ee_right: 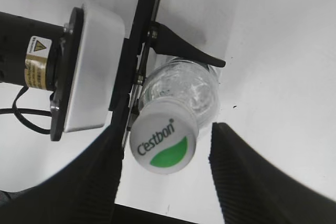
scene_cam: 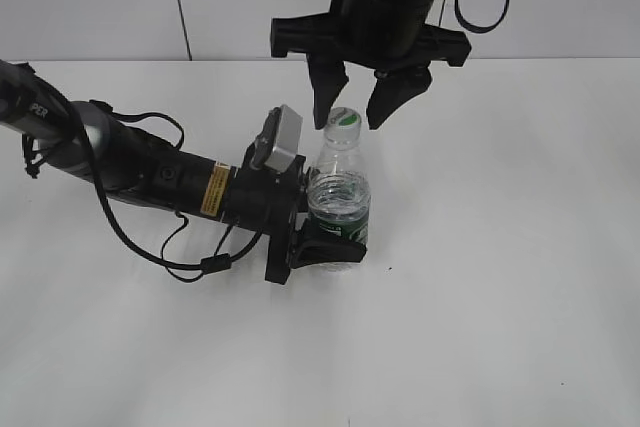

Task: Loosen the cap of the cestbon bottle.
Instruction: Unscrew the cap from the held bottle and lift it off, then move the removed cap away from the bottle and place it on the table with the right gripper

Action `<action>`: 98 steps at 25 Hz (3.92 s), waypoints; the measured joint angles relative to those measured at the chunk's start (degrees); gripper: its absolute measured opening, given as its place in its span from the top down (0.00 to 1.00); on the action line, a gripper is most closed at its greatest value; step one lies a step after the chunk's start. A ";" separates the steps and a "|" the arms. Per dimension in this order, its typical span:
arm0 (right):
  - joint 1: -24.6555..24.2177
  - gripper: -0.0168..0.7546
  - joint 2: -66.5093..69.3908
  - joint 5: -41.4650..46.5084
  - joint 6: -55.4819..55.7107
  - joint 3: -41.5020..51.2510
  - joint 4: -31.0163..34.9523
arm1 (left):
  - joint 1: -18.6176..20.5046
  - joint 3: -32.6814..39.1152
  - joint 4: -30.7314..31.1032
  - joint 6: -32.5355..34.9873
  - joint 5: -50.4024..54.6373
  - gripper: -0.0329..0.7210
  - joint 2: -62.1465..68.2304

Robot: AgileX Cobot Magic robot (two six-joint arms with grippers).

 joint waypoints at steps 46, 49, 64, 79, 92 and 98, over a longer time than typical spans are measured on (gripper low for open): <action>0.00 0.60 0.29 -0.05 -69.89 0.00 0.49 | 0.06 0.00 0.85 0.17 -0.37 0.42 0.00; 0.00 0.60 0.29 -0.05 -73.31 0.00 0.56 | 0.12 0.00 0.96 0.22 -0.48 0.42 0.00; 0.00 0.60 0.29 0.06 -83.88 0.00 0.87 | 0.29 -0.10 2.33 0.22 -0.73 0.42 0.00; 0.00 0.60 -0.55 0.60 -84.69 -0.96 1.46 | 0.35 -0.14 2.58 -0.12 -1.05 0.42 0.00; -1.15 0.60 -3.05 0.19 -69.73 -1.26 -3.34 | 0.35 -0.14 3.06 0.18 -1.21 0.42 0.00; -12.27 0.60 -3.09 0.19 -57.70 -1.29 1.00 | 0.35 -0.14 3.17 0.18 -1.21 0.42 0.00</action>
